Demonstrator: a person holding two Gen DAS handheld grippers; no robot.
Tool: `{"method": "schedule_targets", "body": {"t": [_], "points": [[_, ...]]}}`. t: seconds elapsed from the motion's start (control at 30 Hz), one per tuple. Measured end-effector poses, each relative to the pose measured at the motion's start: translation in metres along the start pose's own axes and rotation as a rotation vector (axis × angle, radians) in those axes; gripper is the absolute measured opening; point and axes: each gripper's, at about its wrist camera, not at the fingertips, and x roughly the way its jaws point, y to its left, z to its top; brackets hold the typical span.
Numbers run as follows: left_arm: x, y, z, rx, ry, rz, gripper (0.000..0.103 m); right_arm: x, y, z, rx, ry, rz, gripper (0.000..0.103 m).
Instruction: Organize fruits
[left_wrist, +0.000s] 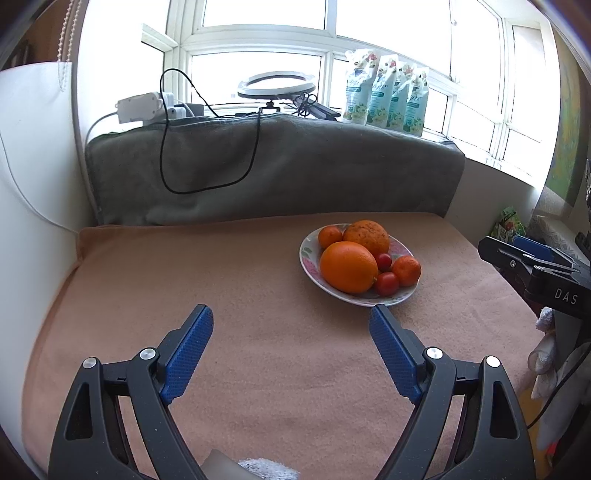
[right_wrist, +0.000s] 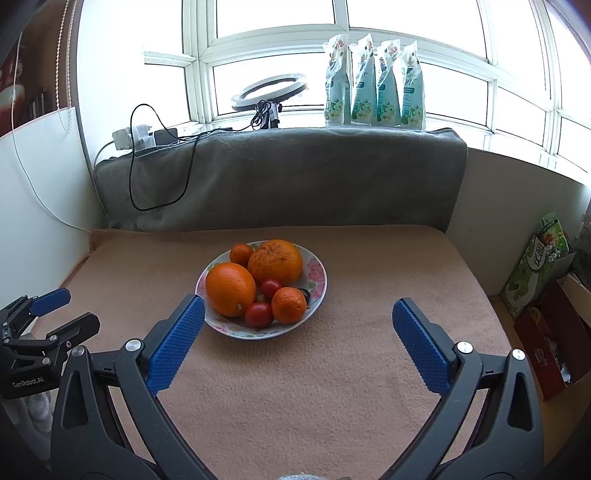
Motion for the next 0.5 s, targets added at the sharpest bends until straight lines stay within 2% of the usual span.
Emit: {"method": "schedule_targets", "body": {"t": [0.5], "points": [[-0.0008,-0.0007,-0.0010,-0.001,0.002,0.000,0.086,0.0013,0.0006,-0.0048,0.005,0.013,0.011,0.103]]}}
